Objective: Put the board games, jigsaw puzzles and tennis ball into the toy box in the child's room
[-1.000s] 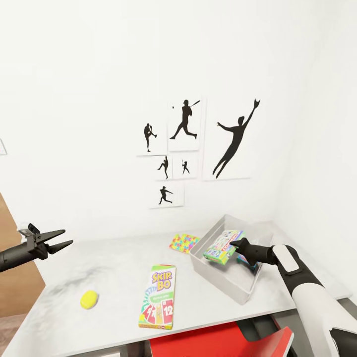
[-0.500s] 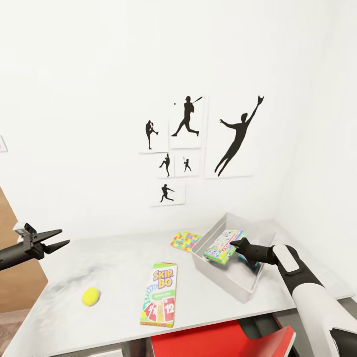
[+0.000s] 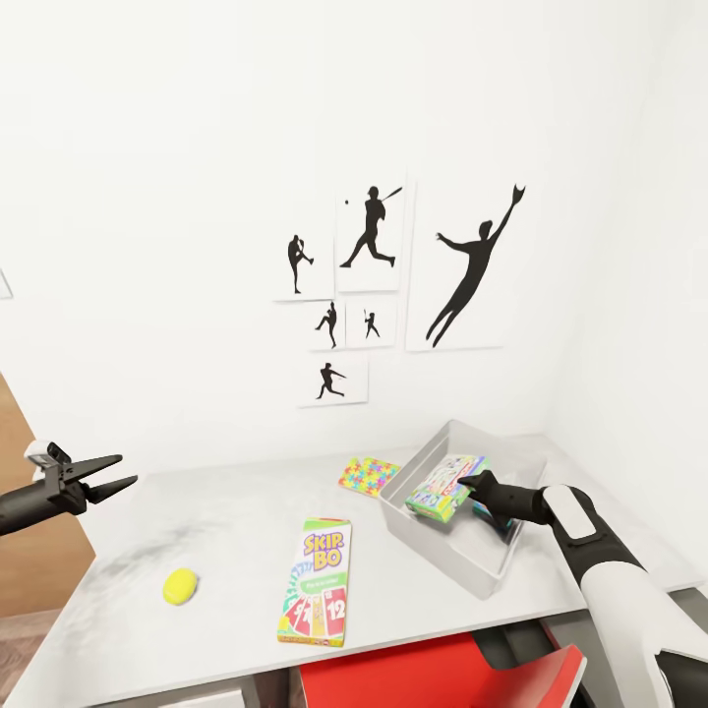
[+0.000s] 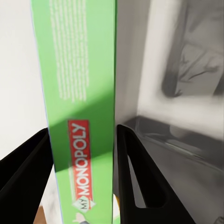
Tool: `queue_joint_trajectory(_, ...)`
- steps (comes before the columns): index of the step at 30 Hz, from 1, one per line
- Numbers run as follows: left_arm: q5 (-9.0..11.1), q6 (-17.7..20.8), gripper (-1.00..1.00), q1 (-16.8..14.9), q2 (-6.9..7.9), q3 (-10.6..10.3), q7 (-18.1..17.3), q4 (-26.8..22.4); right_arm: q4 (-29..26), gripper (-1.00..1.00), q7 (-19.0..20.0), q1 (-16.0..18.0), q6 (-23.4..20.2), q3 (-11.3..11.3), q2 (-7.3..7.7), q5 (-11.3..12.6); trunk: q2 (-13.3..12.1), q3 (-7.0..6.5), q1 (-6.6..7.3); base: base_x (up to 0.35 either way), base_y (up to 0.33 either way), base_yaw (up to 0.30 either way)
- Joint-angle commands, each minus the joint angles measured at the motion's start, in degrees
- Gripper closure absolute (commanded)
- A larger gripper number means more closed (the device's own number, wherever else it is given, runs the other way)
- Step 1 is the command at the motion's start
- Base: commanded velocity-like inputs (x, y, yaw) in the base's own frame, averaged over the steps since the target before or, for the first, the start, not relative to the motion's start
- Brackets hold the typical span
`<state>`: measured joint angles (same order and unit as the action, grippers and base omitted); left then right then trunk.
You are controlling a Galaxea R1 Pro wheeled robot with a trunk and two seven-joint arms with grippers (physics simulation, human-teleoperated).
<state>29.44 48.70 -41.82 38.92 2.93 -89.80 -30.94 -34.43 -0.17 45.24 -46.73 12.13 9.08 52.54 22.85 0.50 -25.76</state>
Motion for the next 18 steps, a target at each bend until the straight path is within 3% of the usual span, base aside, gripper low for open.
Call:
queue_joint_trajectory(1, 0.01, 0.61, -1.0, -0.02, 0.01, -0.03, -0.2, 0.0, -0.02, 1.0, -0.02, 0.03, -0.29, 0.22, -0.02, 0.02, 0.07, 0.09, -0.03, 0.0, 0.0, 0.0)
queue_joint_trajectory(18, 0.01, 0.57, -1.0, -0.02, 0.01, -0.01, -0.2, 0.0, -0.02, 1.0, -0.01, 0.03, -0.21, 0.26, -0.02, 0.01, 0.07, 1.56, -0.03, 0.0, 0.0, 0.0)
